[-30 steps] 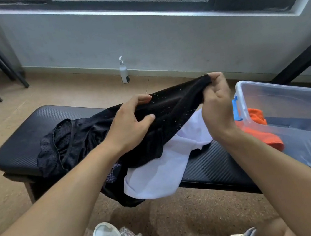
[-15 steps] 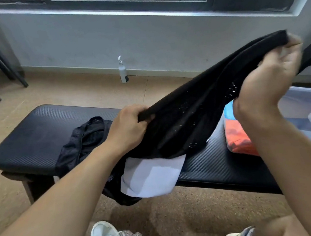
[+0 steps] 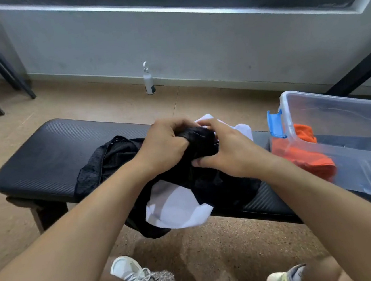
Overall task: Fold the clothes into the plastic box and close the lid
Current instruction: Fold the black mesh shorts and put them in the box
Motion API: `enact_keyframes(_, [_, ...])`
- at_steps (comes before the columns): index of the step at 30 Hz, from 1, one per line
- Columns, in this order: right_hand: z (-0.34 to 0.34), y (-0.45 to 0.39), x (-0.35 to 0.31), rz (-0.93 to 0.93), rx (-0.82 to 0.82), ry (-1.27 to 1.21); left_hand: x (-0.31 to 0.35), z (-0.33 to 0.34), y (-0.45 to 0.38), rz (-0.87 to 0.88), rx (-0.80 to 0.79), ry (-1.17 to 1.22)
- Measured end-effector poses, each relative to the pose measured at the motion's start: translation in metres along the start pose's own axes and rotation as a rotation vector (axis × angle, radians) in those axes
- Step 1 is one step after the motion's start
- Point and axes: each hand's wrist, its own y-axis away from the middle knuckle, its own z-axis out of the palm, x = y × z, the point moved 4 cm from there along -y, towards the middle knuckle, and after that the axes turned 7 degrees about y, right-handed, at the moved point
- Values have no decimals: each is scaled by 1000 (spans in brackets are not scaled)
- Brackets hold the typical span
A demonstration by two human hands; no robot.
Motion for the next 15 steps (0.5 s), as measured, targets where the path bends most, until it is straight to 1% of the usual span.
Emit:
enact_keyframes(2, [8, -3, 6, 84, -5, 69, -3, 4, 4, -94, -232, 25])
enact_keyframes(3, [6, -4, 9, 134, 25, 92, -7, 2, 4, -139, -324, 32])
enact_keyframes(4, [1, -3, 10, 172, 71, 69, -12, -3, 3, -184, -359, 33])
enact_keyframes(5, [-6, -3, 12, 192, 154, 22, -17, -11, 0, -222, -326, 22])
enact_keyframes(6, [-15, -3, 11, 200, 243, -35, -24, -23, -4, -251, -229, -7])
enact_keyframes(7, [-23, -2, 11, 201, 341, -98, -34, -37, -10, -280, -94, -80])
enact_keyframes(8, [-30, -1, 9, 201, 439, -168, -44, -52, -13, -328, 38, -219])
enact_keyframes(9, [-36, 2, 7, 194, 523, -225, -55, -65, -14, -400, 131, -383])
enact_keyframes(10, [-40, 5, 5, 177, 575, -249, -69, -77, -15, -487, 170, -521])
enact_keyframes(11, [-41, 7, 3, 161, 589, -245, -81, -86, -14, -578, 168, -608])
enact_keyframes(13, [-39, 5, 5, 158, 541, -200, -104, -96, -11, -714, 124, -676])
enact_keyframes(15, [-35, 3, 10, 173, 475, -136, -119, -102, -9, -757, 104, -712])
